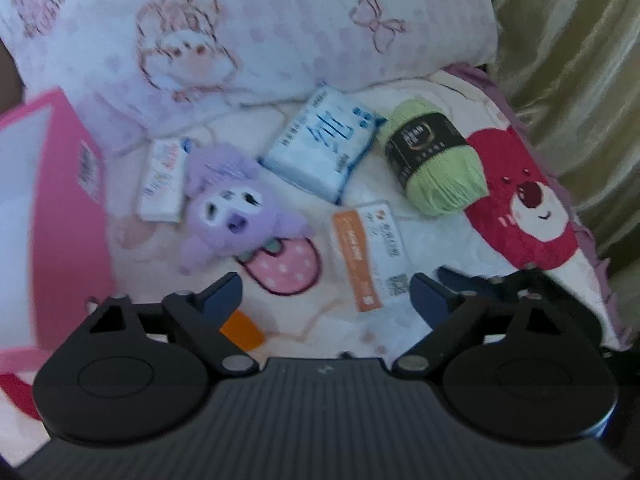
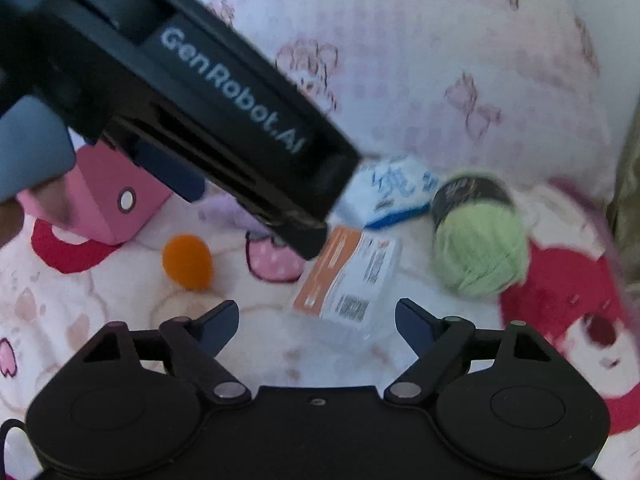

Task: Organize objects
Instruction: 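Reach the left gripper to the white-and-orange mask package and close on it, then lift the mask package with the left gripper and carry it over the pink box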

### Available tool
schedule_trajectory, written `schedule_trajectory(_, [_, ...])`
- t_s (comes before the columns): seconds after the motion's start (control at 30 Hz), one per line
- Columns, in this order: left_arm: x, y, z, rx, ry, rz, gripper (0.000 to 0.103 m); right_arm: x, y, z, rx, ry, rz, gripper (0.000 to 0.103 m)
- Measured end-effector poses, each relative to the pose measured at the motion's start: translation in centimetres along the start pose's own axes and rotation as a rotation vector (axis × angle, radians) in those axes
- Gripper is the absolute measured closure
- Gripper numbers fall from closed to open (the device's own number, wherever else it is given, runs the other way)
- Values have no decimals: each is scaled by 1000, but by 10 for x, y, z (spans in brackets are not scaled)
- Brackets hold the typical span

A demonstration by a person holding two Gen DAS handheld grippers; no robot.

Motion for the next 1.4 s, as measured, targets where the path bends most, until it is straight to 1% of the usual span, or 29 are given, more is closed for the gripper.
schedule_trajectory(0.07, [6,-2,4,3,-28,9,18,3,-1,2,53,36,-14,15])
schedule_trajectory(0.1, [9,-2,5,12,-34,15,21,4,-2,3,71,46,-14,15])
schedule_trajectory(0.13, [11,-2,6,21,-37,19,23,4,0,6,90,47,-5,14])
schedule_trajectory(0.2, [14,0,8,32,-50,29,32,6,0,9,115,36,5,14])
schedule_trajectory(0.27, [17,1,7,29,-81,39,36,9,-2,12,132,30,-4,15])
schedule_trajectory(0.33, [21,3,7,13,-116,37,43,14,-5,16,158,30,-31,15])
schedule_trajectory(0.37, [24,3,7,3,-133,28,44,20,-6,17,167,35,-42,16])
schedule_trajectory(0.4, [27,4,8,-5,-151,19,48,21,-7,17,171,39,-52,17])
schedule_trajectory(0.43, [29,3,9,-12,-164,12,54,24,-7,16,162,46,-70,21])
schedule_trajectory(0.47, [33,3,11,-17,-172,4,56,25,-7,14,148,48,-78,24])
schedule_trajectory(0.53, [42,2,12,-31,-170,-20,62,25,-7,13,133,32,-72,26])
schedule_trajectory(0.63, [49,0,10,-45,-146,-27,65,27,-8,17,151,21,-68,31])
schedule_trajectory(0.73, [51,1,5,-84,-167,-36,66,29,-5,21,180,19,-62,31])
schedule_trajectory(0.87, [62,-2,-1,-150,-196,-74,66,35,-7,19,167,9,-65,29])
schedule_trajectory(1.03, [64,0,4,-128,-177,-62,66,39,-7,22,161,-17,-55,33])
schedule_trajectory(1.23, [62,-3,4,-146,-171,-44,66,36,-6,22,162,-15,-51,34])
schedule_trajectory(1.4, [51,-6,7,-129,-161,-34,66,26,-5,17,149,-12,-42,35])
Point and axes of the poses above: each gripper's, at about its wrist camera, not at the fingertips, and x roughly the way its jaws point, z to its right, y to its top, the point moved 6 cm from there along x, roughly the way its jaws point, and after that the axes turned 5 degrees about x, right-handed, at the moved point
